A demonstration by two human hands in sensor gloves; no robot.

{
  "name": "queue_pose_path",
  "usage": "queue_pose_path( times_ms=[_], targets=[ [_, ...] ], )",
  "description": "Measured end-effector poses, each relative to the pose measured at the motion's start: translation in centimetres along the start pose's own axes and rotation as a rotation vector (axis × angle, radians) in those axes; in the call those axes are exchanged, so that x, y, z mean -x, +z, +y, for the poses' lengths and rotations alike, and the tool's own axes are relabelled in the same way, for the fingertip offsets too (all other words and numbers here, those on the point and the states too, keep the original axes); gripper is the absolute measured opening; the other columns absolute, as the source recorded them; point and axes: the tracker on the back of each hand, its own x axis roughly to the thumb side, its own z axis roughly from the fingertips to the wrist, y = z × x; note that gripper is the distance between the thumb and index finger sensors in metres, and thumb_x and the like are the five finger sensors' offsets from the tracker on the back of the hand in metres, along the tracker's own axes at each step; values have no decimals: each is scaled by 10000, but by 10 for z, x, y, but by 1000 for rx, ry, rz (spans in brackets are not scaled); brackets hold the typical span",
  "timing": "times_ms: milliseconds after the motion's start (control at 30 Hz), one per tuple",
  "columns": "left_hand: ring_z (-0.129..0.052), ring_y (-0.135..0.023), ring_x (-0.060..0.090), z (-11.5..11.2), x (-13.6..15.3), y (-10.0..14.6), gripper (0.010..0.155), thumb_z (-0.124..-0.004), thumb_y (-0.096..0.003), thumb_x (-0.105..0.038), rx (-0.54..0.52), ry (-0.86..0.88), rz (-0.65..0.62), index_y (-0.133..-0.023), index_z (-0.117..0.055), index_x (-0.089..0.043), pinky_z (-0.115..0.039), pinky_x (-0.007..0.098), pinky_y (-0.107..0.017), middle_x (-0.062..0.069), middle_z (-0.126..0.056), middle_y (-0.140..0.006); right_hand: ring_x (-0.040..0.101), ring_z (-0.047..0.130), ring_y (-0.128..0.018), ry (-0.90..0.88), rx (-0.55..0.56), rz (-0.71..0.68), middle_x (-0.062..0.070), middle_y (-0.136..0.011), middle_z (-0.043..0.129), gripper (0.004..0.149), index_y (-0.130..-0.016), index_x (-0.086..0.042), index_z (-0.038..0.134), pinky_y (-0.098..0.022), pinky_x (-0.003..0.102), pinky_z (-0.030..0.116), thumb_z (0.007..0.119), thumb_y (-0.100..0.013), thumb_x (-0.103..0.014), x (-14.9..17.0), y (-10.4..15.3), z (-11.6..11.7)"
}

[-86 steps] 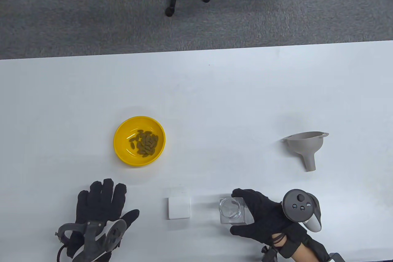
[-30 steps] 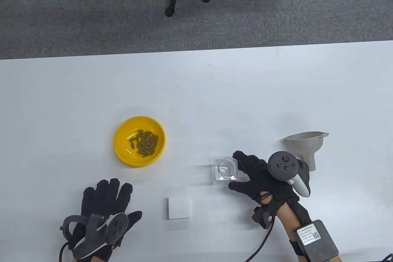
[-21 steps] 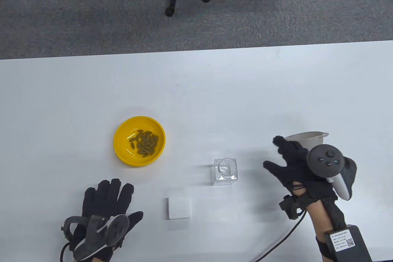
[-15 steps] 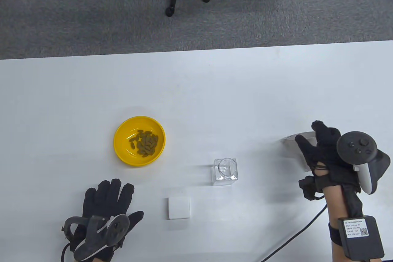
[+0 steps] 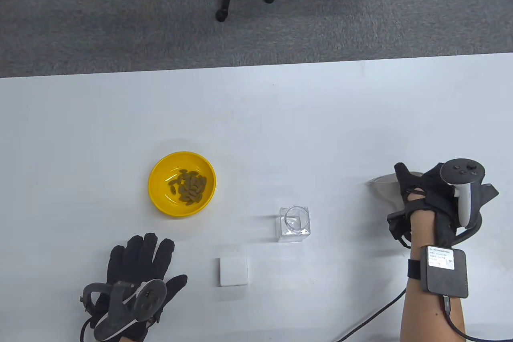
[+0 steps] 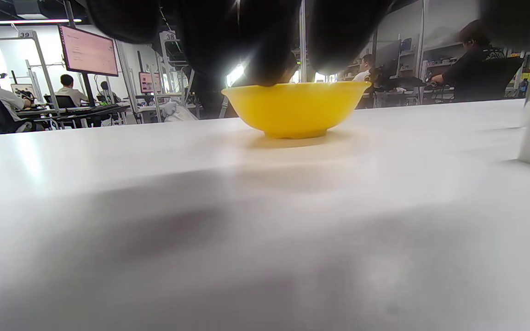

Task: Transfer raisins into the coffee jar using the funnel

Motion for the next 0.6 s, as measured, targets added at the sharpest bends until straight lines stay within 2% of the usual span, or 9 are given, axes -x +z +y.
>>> queue_pose_path(
  times_ms=[133, 367, 467, 600],
  targets=[
    [-629, -1069, 394, 0, 1, -1, 835, -676, -367, -805, 3, 8, -1, -1084, -579, -388, -529, 659, -774, 47, -645, -1184, 326, 1123, -414, -82, -5, -16, 231, -1009, 750, 917, -1081, -207, 381, -184, 365, 1021, 874, -444, -646, 0, -4, 6],
    [-629, -1069, 393, 0, 2, -2, 835, -678, -366, -803, 6, 16, 5, -1084, -580, -387, -528, 660, -775, 49, -647, -1183, 366, 1108, -433, -60, 51, -81, 193, -990, 796, 673, -1074, -242, 488, -205, 388, 1015, 797, -518, -458, -3, 9, 0],
    [-630, -1069, 394, 0, 2, -2, 833, -677, -368, -803, 7, 8, 6, -1083, -582, -387, -530, 659, -774, 47, -647, -1183, 340, 1120, -435, -161, 30, -159, 184, -933, 861, 603, -1056, -224, 561, -203, 392, 1016, 784, -521, -389, -2, 19, -3],
    [-632, -1067, 394, 1, 2, -2, 833, -676, -368, -803, 6, 3, 11, -1083, -581, -387, -532, 659, -773, 49, -649, -1182, 356, 1115, -441, -316, -42, -277, 183, -913, 877, 601, -1051, -212, 568, -209, 405, 1012, 792, -520, -384, -2, 32, -1]
  ],
)
